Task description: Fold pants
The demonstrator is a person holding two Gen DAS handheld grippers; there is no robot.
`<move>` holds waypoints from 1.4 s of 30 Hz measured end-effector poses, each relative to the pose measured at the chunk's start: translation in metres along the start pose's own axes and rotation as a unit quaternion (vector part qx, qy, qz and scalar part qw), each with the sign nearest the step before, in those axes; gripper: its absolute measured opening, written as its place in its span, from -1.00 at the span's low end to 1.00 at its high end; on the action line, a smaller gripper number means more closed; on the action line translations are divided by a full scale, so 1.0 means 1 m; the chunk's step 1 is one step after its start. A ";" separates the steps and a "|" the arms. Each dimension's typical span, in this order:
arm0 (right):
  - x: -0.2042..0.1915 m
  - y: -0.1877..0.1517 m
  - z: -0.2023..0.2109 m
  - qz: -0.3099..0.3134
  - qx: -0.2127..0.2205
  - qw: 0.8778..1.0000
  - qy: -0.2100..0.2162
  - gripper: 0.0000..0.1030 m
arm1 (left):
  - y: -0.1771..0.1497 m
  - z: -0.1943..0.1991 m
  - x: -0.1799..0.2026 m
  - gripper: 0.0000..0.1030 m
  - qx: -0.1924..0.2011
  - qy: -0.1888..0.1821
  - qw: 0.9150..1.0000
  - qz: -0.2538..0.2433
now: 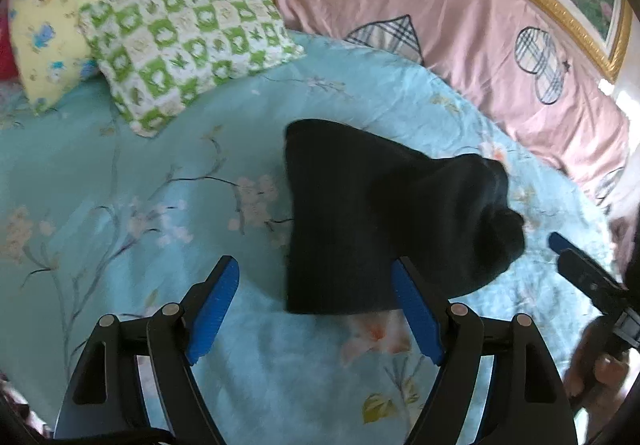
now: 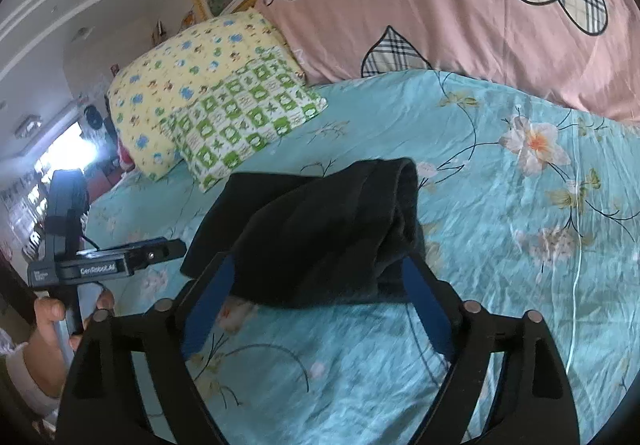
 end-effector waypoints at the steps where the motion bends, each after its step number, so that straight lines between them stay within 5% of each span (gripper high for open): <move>1: -0.003 -0.002 0.002 0.005 0.003 1.000 0.000 0.68 | -0.001 0.003 0.001 0.57 0.009 0.009 1.000 -0.007; 18: -0.010 -0.032 0.006 0.043 -0.013 0.999 -0.022 0.81 | -0.038 0.014 0.034 0.58 -0.002 0.032 0.994 -0.102; 42: -0.013 -0.042 -0.007 0.076 -0.052 0.996 -0.018 0.81 | -0.043 -0.003 0.037 0.63 -0.021 0.034 0.991 -0.128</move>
Point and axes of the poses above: each gripper's, at about its wrist camera, not at the fingertips, and z roughly against the way its jaws point, x to its right, y to its top, the point moved 4 cm from there along -z, roughly the way its jaws point, and after that the axes turned 15 degrees about x, right-handed, at the moved point
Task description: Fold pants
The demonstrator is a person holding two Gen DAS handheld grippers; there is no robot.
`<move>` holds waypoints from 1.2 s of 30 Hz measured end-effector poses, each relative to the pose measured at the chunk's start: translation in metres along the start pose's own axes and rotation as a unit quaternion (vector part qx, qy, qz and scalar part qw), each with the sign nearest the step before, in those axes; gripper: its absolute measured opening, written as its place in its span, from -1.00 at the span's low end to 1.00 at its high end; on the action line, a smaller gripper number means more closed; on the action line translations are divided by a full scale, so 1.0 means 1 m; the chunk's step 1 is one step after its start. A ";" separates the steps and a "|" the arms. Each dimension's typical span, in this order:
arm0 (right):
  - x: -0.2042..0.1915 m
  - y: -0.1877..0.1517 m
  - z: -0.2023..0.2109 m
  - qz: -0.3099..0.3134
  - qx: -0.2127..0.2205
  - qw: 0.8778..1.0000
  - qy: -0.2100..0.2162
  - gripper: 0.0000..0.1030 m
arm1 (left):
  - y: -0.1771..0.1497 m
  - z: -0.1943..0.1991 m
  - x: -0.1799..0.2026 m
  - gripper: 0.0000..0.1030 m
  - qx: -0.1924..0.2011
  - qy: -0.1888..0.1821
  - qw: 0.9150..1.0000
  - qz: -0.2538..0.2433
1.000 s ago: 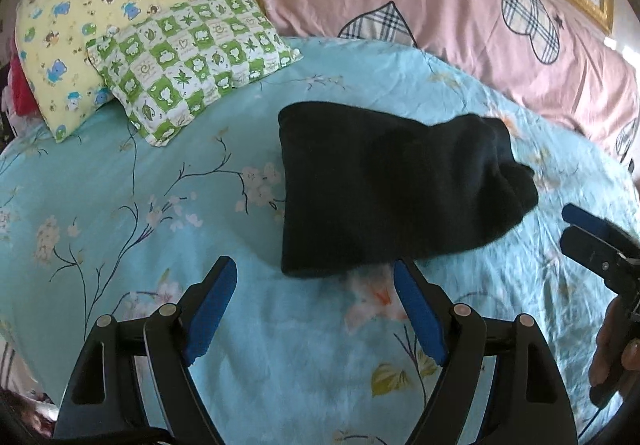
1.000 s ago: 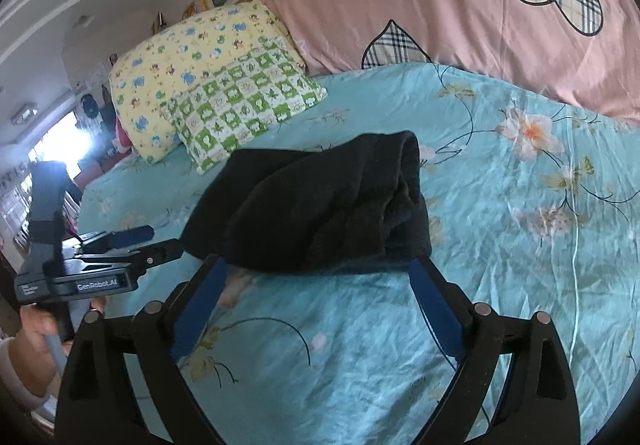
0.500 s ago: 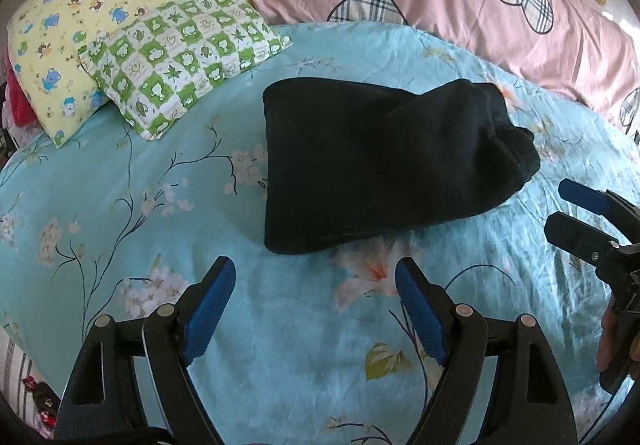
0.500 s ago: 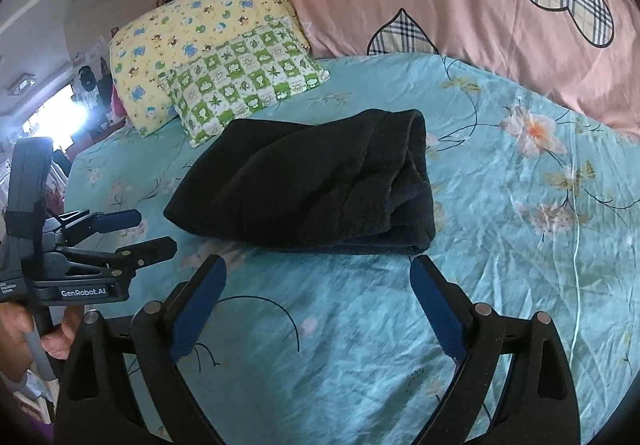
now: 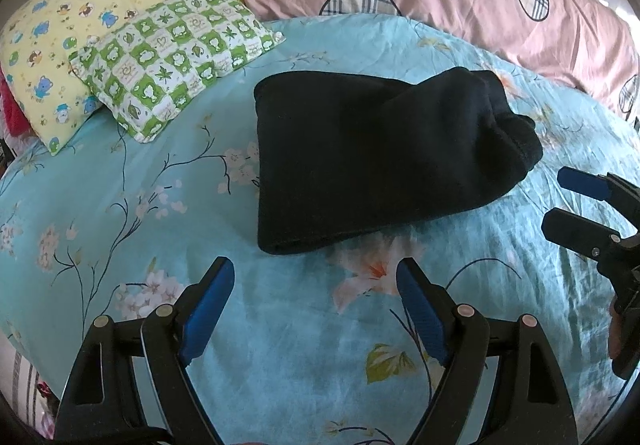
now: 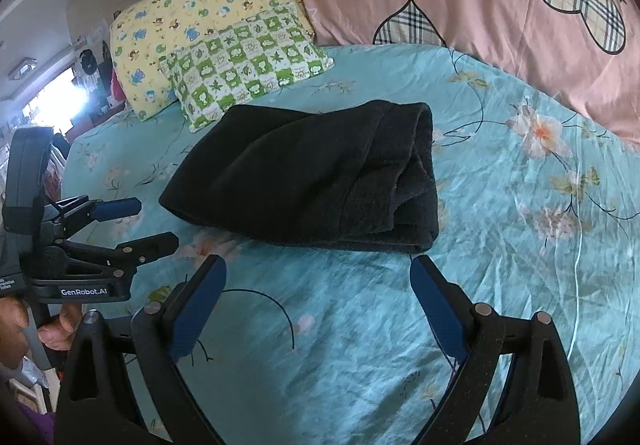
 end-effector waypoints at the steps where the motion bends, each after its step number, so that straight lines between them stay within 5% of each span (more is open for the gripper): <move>1: -0.001 0.000 0.000 0.002 -0.001 1.000 0.001 0.81 | 0.000 -0.001 -0.001 0.63 -0.001 0.001 1.000 0.001; 36: -0.007 0.013 -0.015 0.010 -0.007 1.000 0.015 0.82 | 0.007 -0.003 0.000 0.63 0.004 -0.004 1.000 -0.006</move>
Point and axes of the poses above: each gripper's, at about its wrist camera, not at the fingertips, and z roughly against the way its jaws point, x to its right, y to its top, the point moved 4 cm from there along -z, roughly the way its jaws point, and after that the axes turned 15 degrees about x, right-handed, at the moved point
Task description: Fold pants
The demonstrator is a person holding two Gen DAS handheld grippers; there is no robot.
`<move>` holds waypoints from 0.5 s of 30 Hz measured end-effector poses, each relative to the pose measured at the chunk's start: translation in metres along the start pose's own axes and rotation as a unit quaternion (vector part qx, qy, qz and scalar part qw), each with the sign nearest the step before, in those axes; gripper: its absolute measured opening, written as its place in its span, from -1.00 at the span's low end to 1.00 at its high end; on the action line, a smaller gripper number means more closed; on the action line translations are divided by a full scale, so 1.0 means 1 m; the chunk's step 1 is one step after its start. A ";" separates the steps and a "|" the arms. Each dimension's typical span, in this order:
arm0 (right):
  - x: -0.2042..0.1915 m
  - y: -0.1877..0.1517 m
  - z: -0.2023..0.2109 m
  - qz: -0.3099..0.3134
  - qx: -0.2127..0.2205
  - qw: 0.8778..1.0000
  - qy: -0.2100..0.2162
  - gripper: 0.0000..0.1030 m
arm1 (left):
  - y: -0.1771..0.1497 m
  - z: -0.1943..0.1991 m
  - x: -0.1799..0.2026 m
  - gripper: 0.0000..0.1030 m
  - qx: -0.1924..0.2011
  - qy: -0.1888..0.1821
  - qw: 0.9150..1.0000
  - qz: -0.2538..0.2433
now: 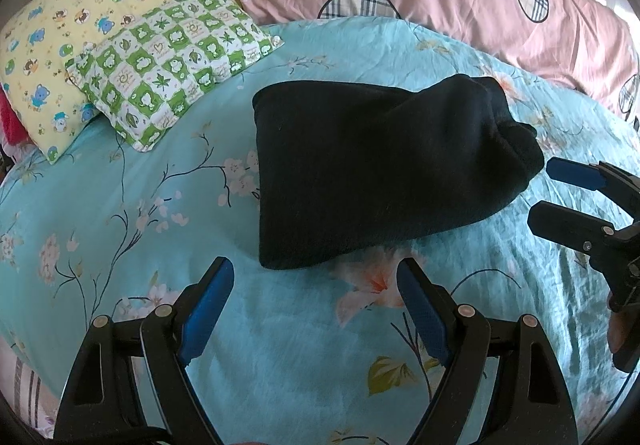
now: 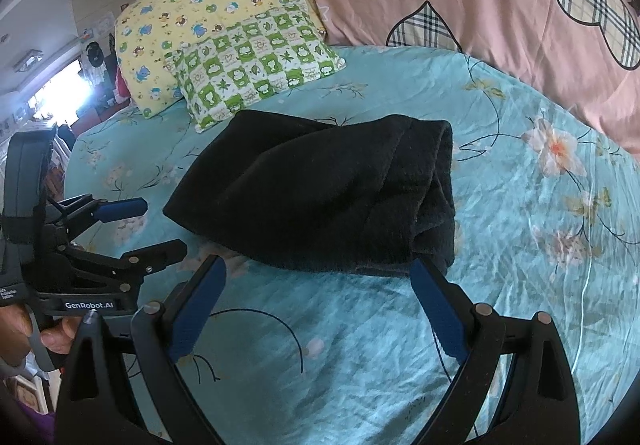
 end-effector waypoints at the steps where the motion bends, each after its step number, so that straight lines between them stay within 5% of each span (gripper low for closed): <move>1: 0.000 0.000 0.000 0.000 0.000 1.000 0.000 0.82 | 0.000 0.000 0.000 0.63 0.001 0.000 1.000 0.000; 15: 0.000 0.005 -0.001 0.001 0.004 1.000 0.002 0.82 | 0.008 0.005 0.000 0.63 0.011 -0.001 1.000 0.008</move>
Point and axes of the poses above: each gripper's, at about its wrist camera, not at the fingertips, and z roughly against the way its jaws point, x to its right, y to its top, the point moved 4 cm from there along -z, roughly the way its jaws point, and after that the axes turned 15 degrees about x, right-handed, at the moved point
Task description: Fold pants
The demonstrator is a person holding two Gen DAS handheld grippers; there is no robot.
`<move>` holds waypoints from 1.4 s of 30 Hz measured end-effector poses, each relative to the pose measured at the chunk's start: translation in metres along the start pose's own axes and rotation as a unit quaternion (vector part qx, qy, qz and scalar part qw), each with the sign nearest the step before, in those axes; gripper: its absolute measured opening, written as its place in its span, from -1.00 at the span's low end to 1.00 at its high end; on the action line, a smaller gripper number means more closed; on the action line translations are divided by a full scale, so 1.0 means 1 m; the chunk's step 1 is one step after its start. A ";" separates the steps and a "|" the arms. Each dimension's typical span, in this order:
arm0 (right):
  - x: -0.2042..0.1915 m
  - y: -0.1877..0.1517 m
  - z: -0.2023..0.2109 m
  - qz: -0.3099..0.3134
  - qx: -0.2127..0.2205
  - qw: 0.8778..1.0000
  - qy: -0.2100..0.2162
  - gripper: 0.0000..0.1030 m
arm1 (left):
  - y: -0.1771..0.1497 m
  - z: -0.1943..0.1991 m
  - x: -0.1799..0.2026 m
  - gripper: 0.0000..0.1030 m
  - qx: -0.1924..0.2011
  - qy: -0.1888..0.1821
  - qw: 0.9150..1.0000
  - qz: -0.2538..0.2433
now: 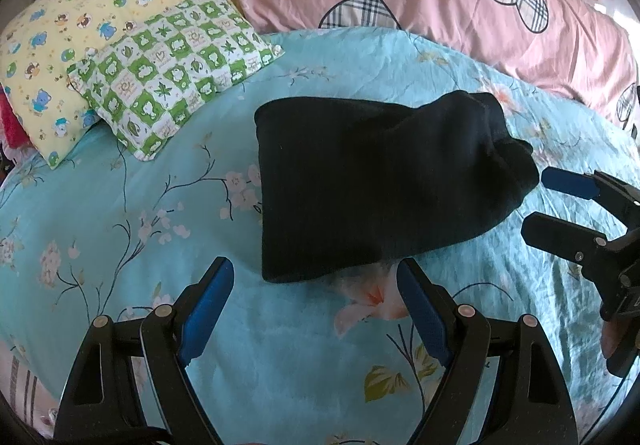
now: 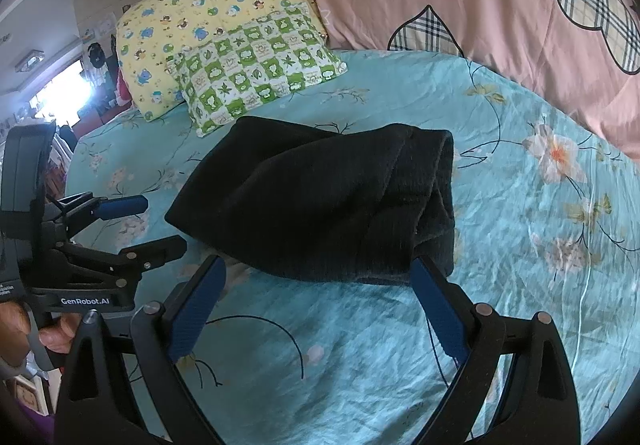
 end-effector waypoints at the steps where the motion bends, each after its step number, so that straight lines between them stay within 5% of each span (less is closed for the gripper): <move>1: 0.000 0.000 0.000 -0.001 0.001 1.000 0.001 0.82 | 0.000 0.000 0.000 0.63 0.000 0.000 1.000 0.000; 42: 0.012 0.014 0.014 -0.022 0.019 1.000 -0.008 0.85 | 0.032 -0.013 -0.018 0.63 0.001 0.014 0.998 0.054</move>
Point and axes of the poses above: each gripper's, at about its wrist camera, not at the fingertips, and z roughly against the way its jaws point, x to its right, y to its top, the point moved 4 cm from there along -z, roughly the way its jaws point, and after that the axes turned 15 degrees about x, right-handed, at the moved point
